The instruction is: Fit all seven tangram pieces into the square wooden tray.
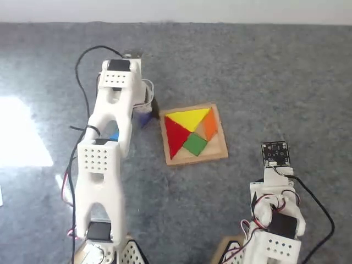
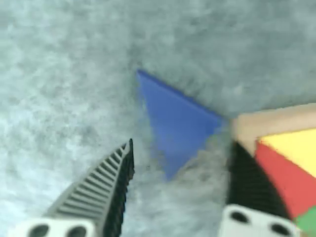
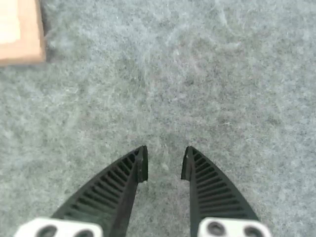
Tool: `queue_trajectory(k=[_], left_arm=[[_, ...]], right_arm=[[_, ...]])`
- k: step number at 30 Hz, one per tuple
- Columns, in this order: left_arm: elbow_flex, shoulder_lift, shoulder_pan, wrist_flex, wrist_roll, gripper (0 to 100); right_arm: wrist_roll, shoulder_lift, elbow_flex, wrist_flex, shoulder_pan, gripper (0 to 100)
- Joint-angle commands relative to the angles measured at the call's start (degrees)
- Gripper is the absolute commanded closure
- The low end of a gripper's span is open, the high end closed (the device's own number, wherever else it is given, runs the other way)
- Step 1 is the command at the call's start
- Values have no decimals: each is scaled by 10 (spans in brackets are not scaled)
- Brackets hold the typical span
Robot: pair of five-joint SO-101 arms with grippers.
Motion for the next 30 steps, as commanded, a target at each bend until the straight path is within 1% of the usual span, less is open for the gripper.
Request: queue_trajectory(k=[1, 4, 6, 10, 15, 19, 24, 30], left_arm=[[-41, -11, 32, 10, 68, 652], [-41, -11, 43, -6, 121, 652], [-37, -11, 42, -22, 140, 651], [-41, 2, 28, -30, 139, 651], [-44, 8, -11, -34, 139, 651], [-84, 10, -29, -18, 126, 651], [-109, 33, -19, -14, 79, 651], [-111, 84, 9, -16, 68, 651]], right_arm=[[6, -5, 10, -2, -6, 862], [6, -5, 10, -2, -6, 863], [6, -5, 10, -1, -6, 863], [6, -5, 10, -1, -6, 863], [6, -5, 10, -1, -6, 861], [6, -5, 10, -1, -6, 861], [6, -5, 10, -1, -6, 861], [6, -5, 10, -1, -6, 862]])
